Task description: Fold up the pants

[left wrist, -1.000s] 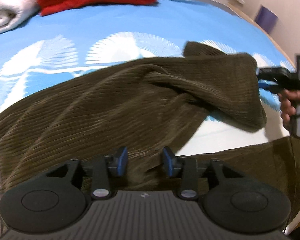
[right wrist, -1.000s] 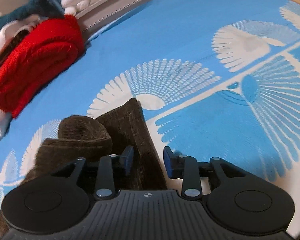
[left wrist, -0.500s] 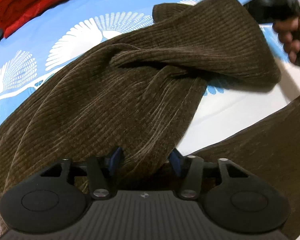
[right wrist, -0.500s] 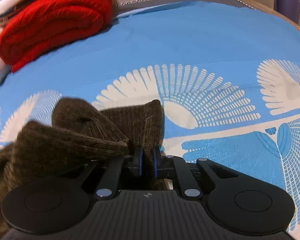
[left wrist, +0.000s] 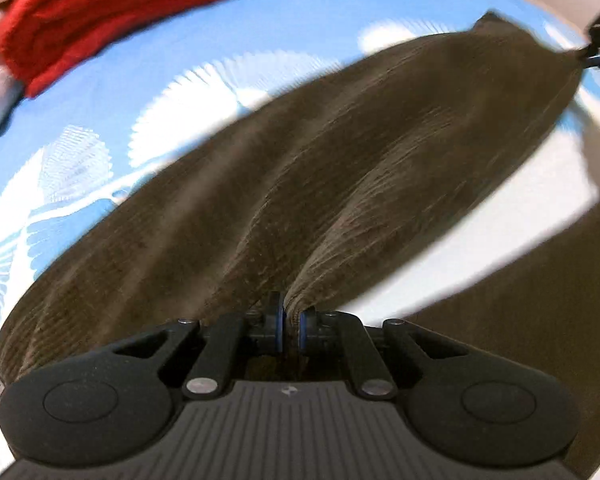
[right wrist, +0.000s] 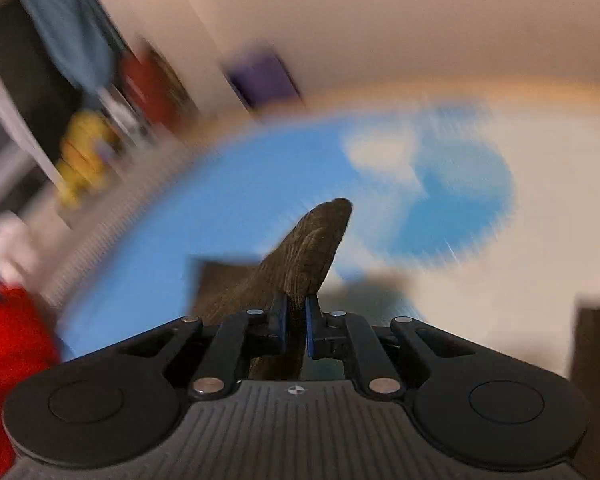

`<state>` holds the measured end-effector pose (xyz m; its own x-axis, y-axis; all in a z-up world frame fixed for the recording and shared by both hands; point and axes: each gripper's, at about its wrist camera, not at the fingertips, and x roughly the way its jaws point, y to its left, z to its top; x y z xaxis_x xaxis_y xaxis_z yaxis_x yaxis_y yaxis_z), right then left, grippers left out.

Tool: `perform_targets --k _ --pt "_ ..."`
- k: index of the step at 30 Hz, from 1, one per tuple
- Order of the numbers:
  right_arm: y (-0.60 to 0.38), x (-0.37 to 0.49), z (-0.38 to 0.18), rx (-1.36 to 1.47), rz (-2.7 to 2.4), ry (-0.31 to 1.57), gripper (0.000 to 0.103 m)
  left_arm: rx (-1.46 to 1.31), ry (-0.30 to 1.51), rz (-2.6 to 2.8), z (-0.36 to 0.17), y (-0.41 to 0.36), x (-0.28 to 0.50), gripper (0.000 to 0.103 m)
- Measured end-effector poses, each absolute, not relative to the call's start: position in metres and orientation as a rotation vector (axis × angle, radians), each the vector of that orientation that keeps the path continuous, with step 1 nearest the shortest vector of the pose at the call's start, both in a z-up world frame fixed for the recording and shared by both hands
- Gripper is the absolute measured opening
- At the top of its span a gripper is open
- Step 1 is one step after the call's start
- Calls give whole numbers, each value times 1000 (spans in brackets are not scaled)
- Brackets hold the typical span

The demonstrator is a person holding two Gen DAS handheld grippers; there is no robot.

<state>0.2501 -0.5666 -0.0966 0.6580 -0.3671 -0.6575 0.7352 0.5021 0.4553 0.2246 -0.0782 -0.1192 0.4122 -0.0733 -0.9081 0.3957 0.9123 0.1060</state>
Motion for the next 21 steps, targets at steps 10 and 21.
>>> perform_targets --k 10,21 --pt "-595 233 -120 890 -697 646 8 278 1115 -372 -115 -67 223 8" --pt "-592 187 -130 809 -942 775 15 119 1105 -485 -83 -19 220 50"
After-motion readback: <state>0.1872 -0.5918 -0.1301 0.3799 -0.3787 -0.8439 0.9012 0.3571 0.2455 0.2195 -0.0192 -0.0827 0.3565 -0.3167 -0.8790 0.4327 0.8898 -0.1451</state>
